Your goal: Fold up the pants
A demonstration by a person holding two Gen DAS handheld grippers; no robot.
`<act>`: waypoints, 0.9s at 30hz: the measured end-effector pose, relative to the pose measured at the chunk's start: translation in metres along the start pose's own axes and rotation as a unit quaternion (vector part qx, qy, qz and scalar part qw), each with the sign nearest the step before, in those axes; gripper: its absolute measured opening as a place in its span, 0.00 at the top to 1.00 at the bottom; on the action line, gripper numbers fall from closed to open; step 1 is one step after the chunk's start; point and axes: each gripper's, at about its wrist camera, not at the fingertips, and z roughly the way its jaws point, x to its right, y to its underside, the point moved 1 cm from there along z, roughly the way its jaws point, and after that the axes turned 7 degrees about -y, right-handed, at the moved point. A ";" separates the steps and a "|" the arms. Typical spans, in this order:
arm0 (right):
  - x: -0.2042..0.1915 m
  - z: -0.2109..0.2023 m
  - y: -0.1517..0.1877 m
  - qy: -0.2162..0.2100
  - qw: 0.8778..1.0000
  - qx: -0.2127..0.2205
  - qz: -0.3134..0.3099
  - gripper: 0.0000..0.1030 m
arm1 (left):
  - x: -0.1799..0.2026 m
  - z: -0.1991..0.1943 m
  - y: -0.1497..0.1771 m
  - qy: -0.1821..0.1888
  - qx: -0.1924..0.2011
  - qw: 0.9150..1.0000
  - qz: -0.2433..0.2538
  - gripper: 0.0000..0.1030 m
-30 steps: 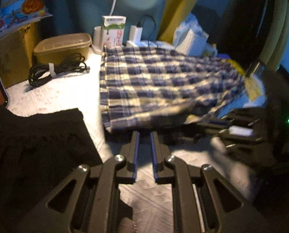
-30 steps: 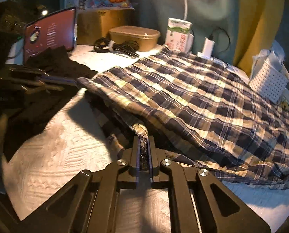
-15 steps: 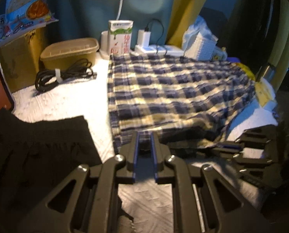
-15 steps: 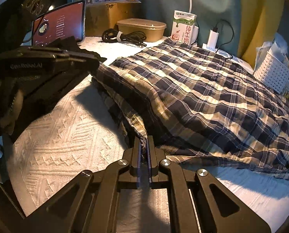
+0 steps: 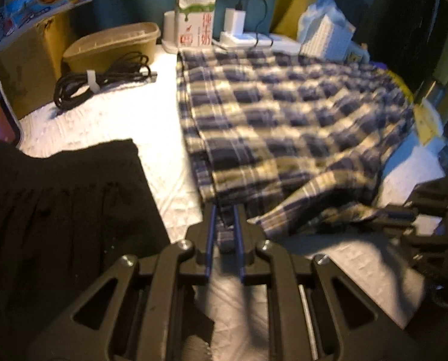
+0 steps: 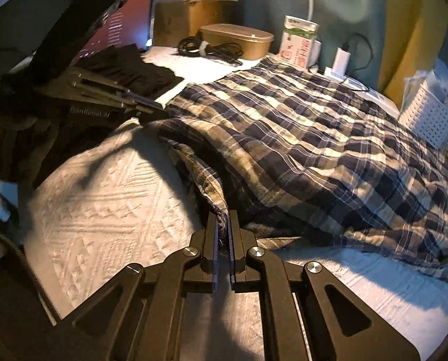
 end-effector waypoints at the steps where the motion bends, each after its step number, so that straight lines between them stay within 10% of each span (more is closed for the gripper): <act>1: -0.001 -0.001 0.000 0.003 1.000 0.001 -0.007 0.94 | -0.001 -0.004 -0.003 0.006 0.008 1.000 -0.002 0.88; 27: 0.011 0.000 0.001 -0.036 0.999 0.021 0.032 0.90 | -0.009 0.030 -0.025 -0.003 -0.021 0.996 -0.090 0.88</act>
